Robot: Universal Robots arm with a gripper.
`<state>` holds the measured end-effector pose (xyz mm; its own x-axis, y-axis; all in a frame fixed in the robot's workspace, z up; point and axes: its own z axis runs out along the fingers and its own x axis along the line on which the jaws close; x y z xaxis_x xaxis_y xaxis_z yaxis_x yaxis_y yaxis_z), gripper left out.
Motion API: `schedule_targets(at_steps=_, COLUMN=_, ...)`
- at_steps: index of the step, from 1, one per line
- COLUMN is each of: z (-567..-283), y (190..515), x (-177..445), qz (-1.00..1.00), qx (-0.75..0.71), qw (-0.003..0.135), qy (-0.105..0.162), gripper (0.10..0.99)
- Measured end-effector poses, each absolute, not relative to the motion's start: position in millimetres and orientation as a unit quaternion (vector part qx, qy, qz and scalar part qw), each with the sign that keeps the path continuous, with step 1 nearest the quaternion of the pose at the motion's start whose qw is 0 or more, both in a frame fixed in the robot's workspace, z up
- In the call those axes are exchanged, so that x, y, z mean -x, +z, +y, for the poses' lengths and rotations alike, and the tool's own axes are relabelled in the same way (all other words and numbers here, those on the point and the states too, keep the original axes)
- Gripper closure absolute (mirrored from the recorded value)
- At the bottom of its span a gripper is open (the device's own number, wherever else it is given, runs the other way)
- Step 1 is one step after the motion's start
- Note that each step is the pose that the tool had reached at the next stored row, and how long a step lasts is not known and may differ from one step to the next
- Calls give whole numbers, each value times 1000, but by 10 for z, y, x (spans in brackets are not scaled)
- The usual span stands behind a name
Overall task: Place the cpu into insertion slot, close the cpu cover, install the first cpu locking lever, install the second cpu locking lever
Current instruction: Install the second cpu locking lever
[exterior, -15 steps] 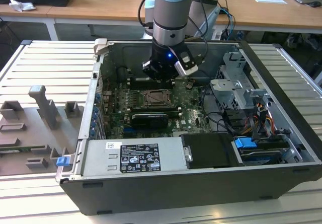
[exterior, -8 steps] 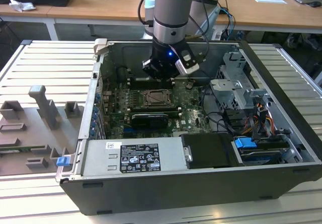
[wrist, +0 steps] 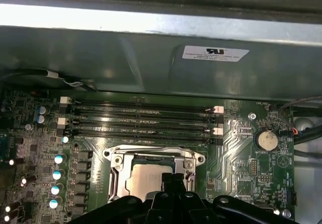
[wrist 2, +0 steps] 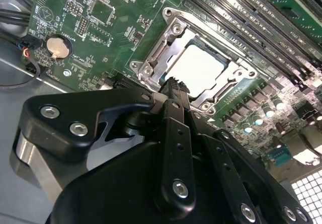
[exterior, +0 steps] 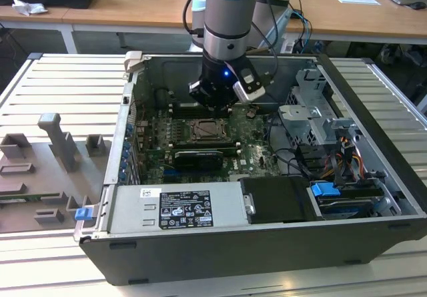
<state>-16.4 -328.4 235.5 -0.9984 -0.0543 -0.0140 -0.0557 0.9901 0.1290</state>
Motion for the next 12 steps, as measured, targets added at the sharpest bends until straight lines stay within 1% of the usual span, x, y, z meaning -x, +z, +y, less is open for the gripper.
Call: schedule_targets(at_steps=12, z=-3393, y=2355, x=164, qz=998, qx=28, qw=5, qy=65, gripper=980)
